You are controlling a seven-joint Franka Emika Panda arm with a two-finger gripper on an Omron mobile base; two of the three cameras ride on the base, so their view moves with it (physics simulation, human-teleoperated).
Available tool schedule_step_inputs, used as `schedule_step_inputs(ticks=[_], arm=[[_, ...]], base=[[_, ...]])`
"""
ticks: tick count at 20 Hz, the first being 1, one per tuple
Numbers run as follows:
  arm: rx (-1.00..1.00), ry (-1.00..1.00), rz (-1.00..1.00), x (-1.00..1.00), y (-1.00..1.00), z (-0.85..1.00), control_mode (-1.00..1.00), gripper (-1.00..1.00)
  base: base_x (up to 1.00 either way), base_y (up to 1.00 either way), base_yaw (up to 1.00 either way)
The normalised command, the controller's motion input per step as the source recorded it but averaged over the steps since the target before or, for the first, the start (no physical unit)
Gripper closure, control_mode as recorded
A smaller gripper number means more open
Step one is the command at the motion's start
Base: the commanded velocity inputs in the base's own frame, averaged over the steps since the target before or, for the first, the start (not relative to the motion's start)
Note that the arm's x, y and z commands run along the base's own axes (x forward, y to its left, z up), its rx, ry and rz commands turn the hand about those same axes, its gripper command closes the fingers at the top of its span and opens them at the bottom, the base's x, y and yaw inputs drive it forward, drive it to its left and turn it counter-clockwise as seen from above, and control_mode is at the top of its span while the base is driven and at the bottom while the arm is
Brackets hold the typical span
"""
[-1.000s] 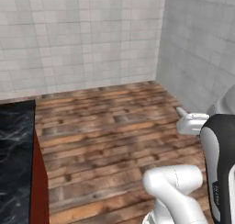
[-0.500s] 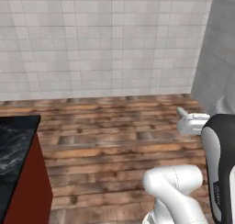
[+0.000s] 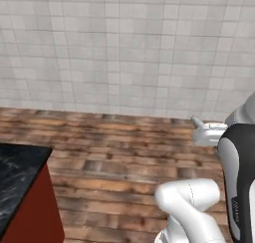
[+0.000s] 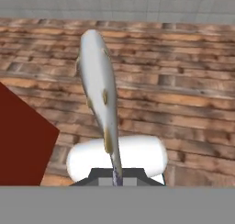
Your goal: Take the cheese, fish, and lime from the fridge and place them on the plate on the dining counter to create an appetizer plate.
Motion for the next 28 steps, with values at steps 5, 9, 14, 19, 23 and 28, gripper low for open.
schedule_step_inputs(ticks=[5,9,14,19,23,28], arm=[[0.00,0.00,0.00,0.00,0.00,0.00,1.00,1.00],[0.00,0.00,0.00,0.00,0.00,0.00,1.00,1.00],[0.00,0.00,0.00,0.00,0.00,0.00,1.00,1.00],[0.00,0.00,0.00,0.00,0.00,0.00,1.00,1.00],[0.00,0.00,0.00,0.00,0.00,0.00,1.00,1.00],[0.00,0.00,0.00,0.00,0.00,0.00,1.00,1.00]], base=[[1.00,-0.46,0.37],[1.00,-0.40,0.38],[1.00,-0.32,0.39],[1.00,-0.25,0.40],[1.00,-0.14,0.41],[1.00,-0.01,0.41]])
